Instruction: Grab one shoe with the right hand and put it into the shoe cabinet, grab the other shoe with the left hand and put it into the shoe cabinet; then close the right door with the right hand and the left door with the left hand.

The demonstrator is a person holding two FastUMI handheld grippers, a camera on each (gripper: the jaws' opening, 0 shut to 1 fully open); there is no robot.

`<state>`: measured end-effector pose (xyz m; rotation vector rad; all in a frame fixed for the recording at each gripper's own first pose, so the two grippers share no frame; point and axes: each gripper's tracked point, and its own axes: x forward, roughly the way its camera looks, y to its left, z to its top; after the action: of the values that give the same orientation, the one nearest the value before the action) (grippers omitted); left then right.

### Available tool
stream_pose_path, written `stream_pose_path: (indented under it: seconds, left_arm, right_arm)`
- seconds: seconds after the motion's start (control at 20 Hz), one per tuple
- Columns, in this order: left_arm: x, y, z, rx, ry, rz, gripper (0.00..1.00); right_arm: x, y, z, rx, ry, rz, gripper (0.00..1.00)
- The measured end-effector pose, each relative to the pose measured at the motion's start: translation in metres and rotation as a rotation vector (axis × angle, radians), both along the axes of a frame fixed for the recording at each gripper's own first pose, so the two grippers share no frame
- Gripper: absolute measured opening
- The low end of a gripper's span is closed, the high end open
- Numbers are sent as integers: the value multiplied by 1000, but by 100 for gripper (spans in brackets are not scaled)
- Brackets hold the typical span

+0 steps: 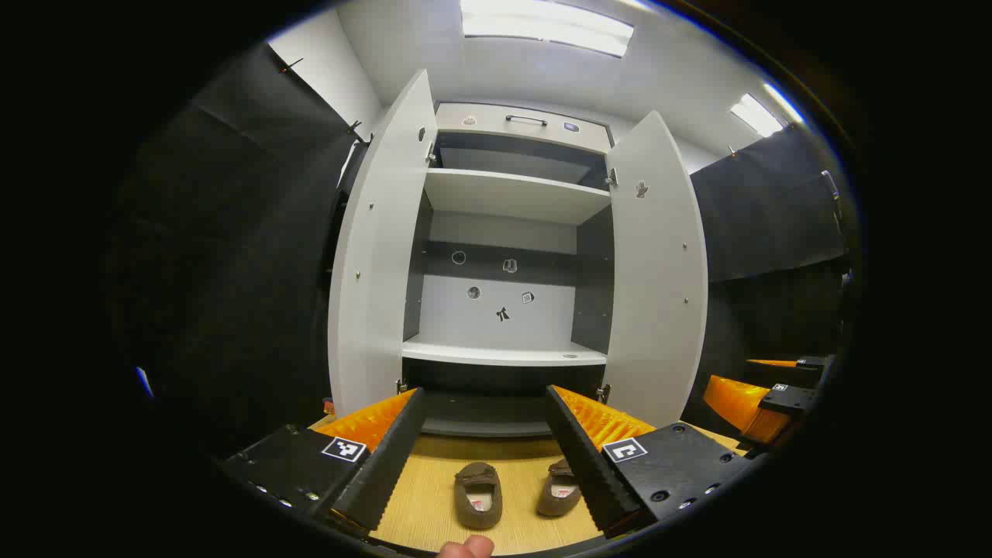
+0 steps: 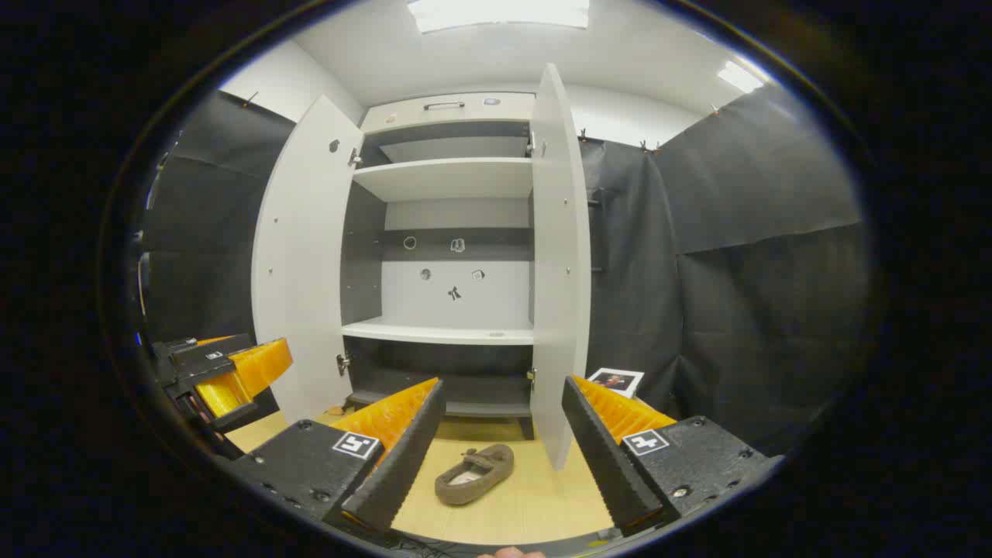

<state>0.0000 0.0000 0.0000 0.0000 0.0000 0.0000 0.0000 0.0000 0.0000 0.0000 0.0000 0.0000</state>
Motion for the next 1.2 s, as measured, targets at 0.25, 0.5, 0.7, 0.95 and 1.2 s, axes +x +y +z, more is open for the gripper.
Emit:
stream_pose_path:
  seconds: [0.25,0.5,0.7,0.95,1.2]
  left_arm:
    - [2,9,-1,33,-10,21,95]
    - [-1,7,1,25,-12,18,95]
    - [-4,4,-1,20,-10,17,95]
    - [-6,6,-1,30,-6,27,95]
    - [-6,10,2,17,-9,39,95]
  right_arm:
    - [1,-1,-1,1,4,0,99]
    - [-2,-1,0,0,6,1,99]
    - [-6,-2,-2,-8,5,-2,99]
    - [-7,0,-10,-9,27,13,96]
    - [6,7,-15,-21,67,33,99]
